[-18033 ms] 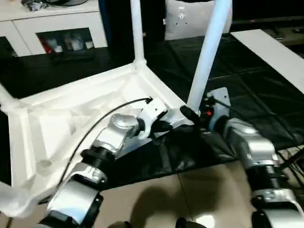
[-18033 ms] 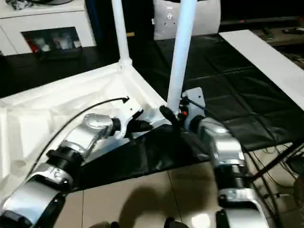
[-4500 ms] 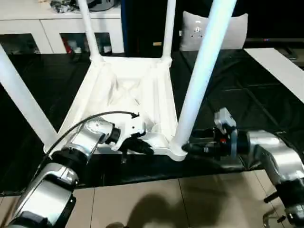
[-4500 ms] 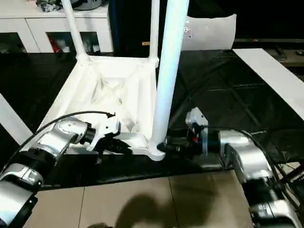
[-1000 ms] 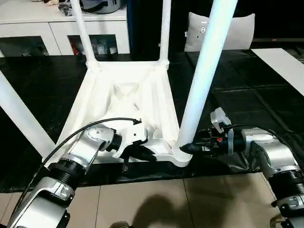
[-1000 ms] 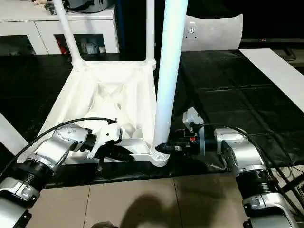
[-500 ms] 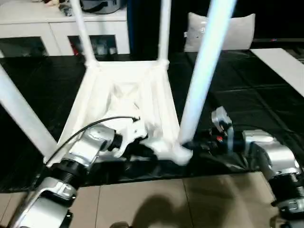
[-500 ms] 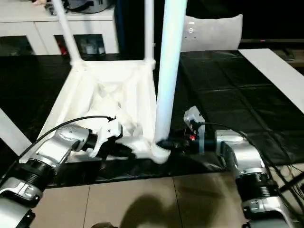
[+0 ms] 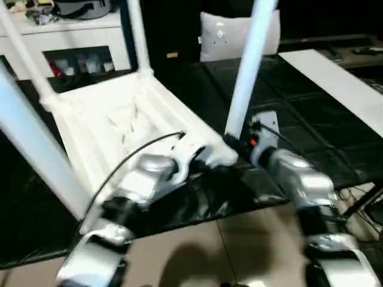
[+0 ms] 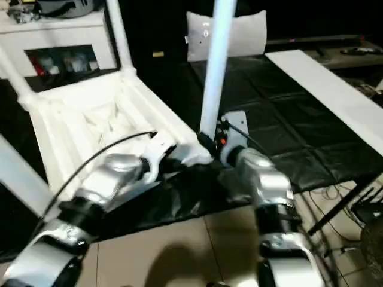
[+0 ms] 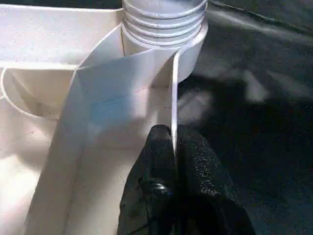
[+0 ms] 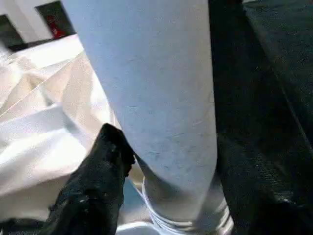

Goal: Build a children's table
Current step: Rotate leg to tighten

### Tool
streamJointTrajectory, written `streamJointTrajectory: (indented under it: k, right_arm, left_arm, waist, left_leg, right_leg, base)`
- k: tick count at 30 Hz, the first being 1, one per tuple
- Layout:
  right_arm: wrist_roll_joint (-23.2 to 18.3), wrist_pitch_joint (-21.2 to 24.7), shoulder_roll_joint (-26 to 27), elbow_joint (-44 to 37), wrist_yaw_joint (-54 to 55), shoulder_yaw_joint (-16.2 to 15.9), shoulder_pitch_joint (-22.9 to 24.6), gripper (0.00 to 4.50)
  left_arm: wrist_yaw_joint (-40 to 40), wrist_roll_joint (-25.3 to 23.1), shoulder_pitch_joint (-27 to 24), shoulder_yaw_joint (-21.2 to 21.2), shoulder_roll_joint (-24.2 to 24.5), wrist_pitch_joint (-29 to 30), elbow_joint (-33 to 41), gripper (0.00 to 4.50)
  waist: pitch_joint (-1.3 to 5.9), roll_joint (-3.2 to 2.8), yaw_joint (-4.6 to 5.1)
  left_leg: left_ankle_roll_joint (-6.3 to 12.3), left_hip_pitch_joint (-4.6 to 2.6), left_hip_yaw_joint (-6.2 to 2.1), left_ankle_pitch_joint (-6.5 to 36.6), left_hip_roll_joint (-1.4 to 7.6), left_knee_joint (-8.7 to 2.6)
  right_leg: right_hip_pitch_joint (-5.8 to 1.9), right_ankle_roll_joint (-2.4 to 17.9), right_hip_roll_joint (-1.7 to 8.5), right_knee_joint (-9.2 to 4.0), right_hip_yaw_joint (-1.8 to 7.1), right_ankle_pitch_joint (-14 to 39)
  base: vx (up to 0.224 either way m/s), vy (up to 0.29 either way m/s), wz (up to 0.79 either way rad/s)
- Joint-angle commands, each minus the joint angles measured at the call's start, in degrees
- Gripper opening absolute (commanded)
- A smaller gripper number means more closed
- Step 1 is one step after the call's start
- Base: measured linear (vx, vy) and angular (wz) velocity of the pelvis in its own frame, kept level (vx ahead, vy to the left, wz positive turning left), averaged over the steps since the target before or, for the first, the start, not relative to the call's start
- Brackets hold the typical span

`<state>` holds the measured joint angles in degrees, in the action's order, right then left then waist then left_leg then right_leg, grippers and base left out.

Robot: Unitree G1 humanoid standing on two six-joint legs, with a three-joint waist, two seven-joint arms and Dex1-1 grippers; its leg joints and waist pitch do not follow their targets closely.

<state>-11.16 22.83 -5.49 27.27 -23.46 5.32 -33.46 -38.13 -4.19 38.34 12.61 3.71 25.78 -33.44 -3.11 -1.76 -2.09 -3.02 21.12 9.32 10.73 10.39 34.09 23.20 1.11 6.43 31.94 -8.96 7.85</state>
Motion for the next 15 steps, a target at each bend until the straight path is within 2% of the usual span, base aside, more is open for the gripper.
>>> streamJointTrajectory:
  k: [1,3,7,9,10,11,13,15]
  right_arm:
    - [-0.64,0.26,1.85,0.96,-0.70,-1.48,0.30,3.05]
    - [-0.50,-0.77,0.14,-0.19,-3.46,-1.78,1.74,3.11]
    - [-1.13,-1.84,-4.97,-1.50,-9.92,-1.48,3.53,3.53]
    - [-1.31,-2.08,-5.34,-1.34,-10.29,-1.34,3.55,3.61]
    - [-2.46,-2.82,-7.37,-1.22,-13.65,-0.96,3.59,3.75]
    - [-2.79,-3.22,-8.84,-1.58,-16.23,-1.26,3.83,3.89]
    - [-2.64,-4.80,-11.72,-2.16,-21.22,-2.31,4.37,4.01]
    - [-2.60,-6.38,-14.50,-2.29,-25.96,-3.04,4.74,4.08]
  left_arm:
    - [-0.19,0.93,1.67,0.63,-1.30,-2.57,2.78,0.00]
    - [-1.53,0.98,0.97,0.97,-0.42,-4.36,3.26,0.00]
    - [-5.33,0.88,-0.02,2.33,2.19,-7.61,2.80,0.00]
    - [-5.75,0.78,-0.09,2.46,2.37,-8.16,2.69,0.00]
    - [-7.40,1.21,-0.23,2.33,3.12,-8.21,2.53,0.00]
    - [-8.98,1.64,-0.38,2.41,3.64,-8.81,2.51,0.00]
    - [-11.88,2.20,-0.58,2.86,4.86,-9.02,2.42,0.00]
    - [-15.00,2.38,-0.90,3.84,6.45,-10.15,2.33,0.00]
  waist:
    - [4.37,0.77,-1.07]
    - [4.47,0.65,-1.46]
    - [4.81,0.69,-2.76]
    - [4.87,0.75,-3.12]
    - [4.93,0.51,-3.35]
    - [5.01,0.66,-3.44]
    - [4.73,0.64,-3.98]
    - [4.43,0.77,-4.31]
  left_leg:
    - [3.28,0.13,-0.77,11.67,2.32,-4.00]
    - [4.02,0.20,-0.70,10.00,2.38,-3.88]
    - [5.86,0.18,-0.51,5.60,2.43,-3.63]
    - [6.37,0.16,-0.36,4.54,2.48,-3.50]
    - [6.50,0.06,-0.34,4.39,2.48,-3.42]
    - [6.69,0.07,-0.33,4.19,2.46,-3.33]
    - [6.95,0.11,-0.16,6.06,2.50,-3.28]
    - [6.11,-0.03,-0.04,8.34,2.50,-3.40]
  right_leg:
    - [-3.52,7.90,3.37,-3.71,3.23,19.21]
    - [-3.69,8.73,3.46,-3.34,3.37,17.36]
    - [-4.03,9.99,3.42,-2.56,3.59,12.28]
    - [-4.00,10.65,3.44,-2.30,3.71,10.76]
    - [-3.93,10.99,3.38,-2.25,3.71,10.19]
    - [-3.99,11.26,3.35,-2.05,3.73,9.56]
    - [-3.70,11.38,3.32,-2.21,3.81,11.38]
    - [-3.55,10.43,3.32,-2.74,3.82,15.68]
  base:
    - [0.000,0.000,0.00]
    - [0.000,0.000,0.00]
    - [0.000,0.000,0.00]
    - [0.000,0.000,0.00]
    - [0.000,0.000,0.00]
    - [0.000,0.000,0.00]
    - [0.000,0.000,0.00]
    - [0.000,0.000,0.00]
